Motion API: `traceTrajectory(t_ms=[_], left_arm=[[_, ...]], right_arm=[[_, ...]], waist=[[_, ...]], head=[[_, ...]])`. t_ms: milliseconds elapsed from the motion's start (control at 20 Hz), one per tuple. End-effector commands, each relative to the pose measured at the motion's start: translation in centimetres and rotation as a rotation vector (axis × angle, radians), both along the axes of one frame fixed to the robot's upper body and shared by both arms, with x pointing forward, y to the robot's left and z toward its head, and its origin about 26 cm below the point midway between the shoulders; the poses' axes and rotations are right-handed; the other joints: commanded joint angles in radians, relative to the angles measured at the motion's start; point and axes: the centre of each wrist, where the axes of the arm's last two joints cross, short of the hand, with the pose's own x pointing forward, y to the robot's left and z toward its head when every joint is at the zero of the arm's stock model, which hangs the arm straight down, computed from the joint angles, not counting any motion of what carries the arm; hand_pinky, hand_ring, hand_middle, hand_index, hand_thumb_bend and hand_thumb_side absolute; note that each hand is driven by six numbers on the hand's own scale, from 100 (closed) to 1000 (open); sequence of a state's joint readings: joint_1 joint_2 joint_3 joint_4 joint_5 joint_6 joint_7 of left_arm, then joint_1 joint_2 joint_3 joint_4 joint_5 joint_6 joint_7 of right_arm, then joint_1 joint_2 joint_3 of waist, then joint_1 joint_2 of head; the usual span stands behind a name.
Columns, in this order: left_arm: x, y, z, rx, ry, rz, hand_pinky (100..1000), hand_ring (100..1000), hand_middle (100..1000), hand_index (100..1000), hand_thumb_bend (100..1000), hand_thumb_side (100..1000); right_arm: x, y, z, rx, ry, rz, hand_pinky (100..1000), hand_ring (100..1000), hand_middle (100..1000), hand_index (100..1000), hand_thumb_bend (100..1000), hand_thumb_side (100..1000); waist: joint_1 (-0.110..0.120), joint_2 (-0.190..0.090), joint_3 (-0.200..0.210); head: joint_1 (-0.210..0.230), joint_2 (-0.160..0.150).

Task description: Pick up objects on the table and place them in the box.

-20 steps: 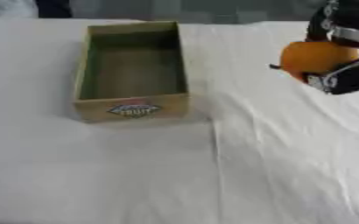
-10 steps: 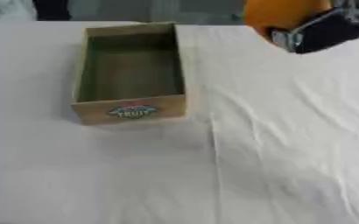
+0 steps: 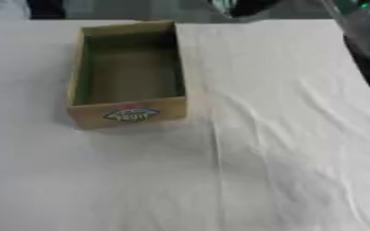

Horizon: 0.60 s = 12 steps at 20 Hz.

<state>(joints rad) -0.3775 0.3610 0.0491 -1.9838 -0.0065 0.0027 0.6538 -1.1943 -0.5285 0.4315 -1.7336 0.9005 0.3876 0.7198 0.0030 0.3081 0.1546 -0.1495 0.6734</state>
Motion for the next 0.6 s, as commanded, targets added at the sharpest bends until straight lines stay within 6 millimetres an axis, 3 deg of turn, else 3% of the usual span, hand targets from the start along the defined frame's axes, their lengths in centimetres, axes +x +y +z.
traceTrajectory(t_ms=[50, 200, 600], left_arm=[[-0.2, -0.3, 0.9, 0.013, -0.032, -0.023, 755, 689, 708, 868, 100, 914], [-0.1, -0.6, 1.1, 0.012, -0.04, -0.039, 754, 689, 708, 868, 100, 913], [0.0, -1.0, 1.5, 0.006, -0.058, -0.062, 755, 689, 708, 868, 100, 913]], right_arm=[[0.9, 1.7, 0.3, 0.031, -0.023, -0.006, 758, 768, 298, 335, 100, 206], [2.2, 3.2, -0.4, 0.074, -0.009, -0.006, 759, 764, 291, 332, 100, 234], [5.3, 7.3, -3.2, 0.151, 0.005, -0.035, 757, 753, 276, 320, 100, 205]], waist=[[0.002, -0.014, 0.012], [0.002, -0.009, 0.033], [0.0, -0.001, 0.061]], head=[[-0.022, -0.019], [-0.039, -0.029], [-0.063, -0.037]])
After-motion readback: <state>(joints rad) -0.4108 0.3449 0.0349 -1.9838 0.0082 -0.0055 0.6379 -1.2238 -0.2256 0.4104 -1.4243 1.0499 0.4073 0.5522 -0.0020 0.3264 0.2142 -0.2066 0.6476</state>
